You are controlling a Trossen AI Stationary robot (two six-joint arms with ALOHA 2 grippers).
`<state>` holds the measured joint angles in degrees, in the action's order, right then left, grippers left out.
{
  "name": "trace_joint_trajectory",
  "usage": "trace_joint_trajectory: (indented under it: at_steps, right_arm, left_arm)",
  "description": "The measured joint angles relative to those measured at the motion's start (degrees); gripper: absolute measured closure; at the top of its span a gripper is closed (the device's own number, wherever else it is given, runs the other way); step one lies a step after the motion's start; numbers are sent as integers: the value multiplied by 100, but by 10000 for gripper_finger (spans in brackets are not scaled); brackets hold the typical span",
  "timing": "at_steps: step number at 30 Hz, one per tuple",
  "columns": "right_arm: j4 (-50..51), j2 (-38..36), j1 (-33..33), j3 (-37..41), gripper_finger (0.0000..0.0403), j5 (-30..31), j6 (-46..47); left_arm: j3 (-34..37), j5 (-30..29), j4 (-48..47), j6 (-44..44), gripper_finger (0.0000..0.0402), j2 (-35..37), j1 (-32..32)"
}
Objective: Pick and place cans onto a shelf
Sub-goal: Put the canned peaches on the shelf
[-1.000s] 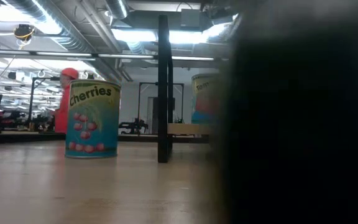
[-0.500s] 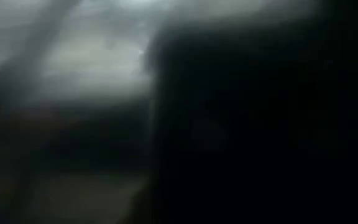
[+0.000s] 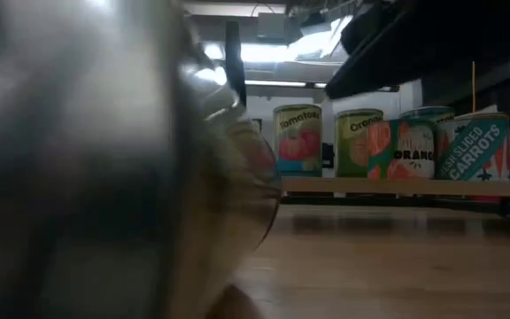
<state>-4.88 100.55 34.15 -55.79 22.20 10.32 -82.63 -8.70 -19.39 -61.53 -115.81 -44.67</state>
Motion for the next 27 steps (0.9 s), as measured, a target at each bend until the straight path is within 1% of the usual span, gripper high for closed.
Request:
trace_joint_trajectory:
  at_steps: [5, 14, 23, 27]
  right_arm:
    - [-224, 236, -105, 0, 332, 2, -41]
    - [-552, 630, -276, 0, 332, 3, -55]
    - [-736, 639, -367, 0, 332, -152, -148]
    - [-711, 639, -367, 0, 332, -593, -190]
  left_arm:
    - [0, -323, -3, 43, 277, 4, 6]
    - [0, -521, 5, 45, 277, 4, 40]
    - [0, -517, 280, 63, 277, 4, 40]
    - [0, -524, 436, 65, 277, 4, 24]
